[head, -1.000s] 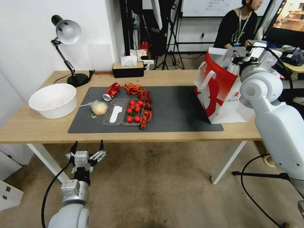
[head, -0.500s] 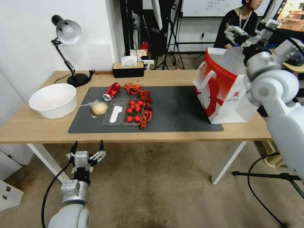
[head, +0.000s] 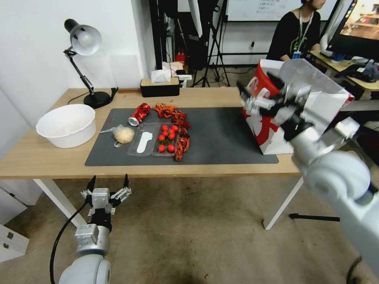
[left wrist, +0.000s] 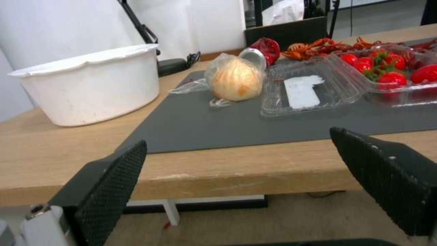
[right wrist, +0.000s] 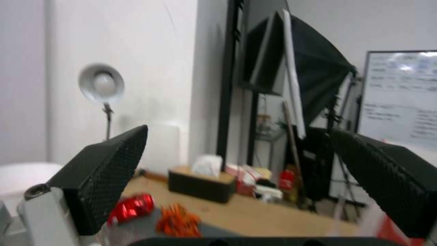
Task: Pick up the trash from the table and place it into the takeout bag.
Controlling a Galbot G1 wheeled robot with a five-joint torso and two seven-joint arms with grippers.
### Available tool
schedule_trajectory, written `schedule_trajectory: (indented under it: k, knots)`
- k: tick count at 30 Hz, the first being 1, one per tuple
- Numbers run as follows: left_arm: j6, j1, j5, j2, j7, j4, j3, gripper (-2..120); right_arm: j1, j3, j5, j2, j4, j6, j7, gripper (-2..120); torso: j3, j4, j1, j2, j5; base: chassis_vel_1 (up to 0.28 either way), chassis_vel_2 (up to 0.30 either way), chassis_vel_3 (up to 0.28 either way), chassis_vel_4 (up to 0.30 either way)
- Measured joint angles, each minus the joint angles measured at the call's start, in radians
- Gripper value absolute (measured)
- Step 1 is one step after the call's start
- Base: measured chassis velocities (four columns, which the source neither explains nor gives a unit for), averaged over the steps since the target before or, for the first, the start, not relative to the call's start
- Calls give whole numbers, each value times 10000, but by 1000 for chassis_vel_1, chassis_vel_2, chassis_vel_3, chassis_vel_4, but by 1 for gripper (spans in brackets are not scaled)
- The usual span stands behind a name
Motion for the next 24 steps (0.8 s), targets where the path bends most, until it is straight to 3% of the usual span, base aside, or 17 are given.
schedule_trajectory:
  k: [12,14,24]
  knots:
    - [-2,-62,-72,76,-6,94,-11,100,-3475,-113,-3113,1459,114,1245,1772,100,-1,-2,0,0,0,0,0,0,0]
    - [-3,-85,-103,101,-6,148,-8,100,-4234,-321,-3762,1953,-316,1911,1956,100,0,-2,0,0,-1,0,0,0,0]
    - [-5,-115,-177,187,-6,169,-9,100,-4827,-1090,-4639,2926,-1551,3177,2152,100,0,0,0,0,1,0,0,0,0]
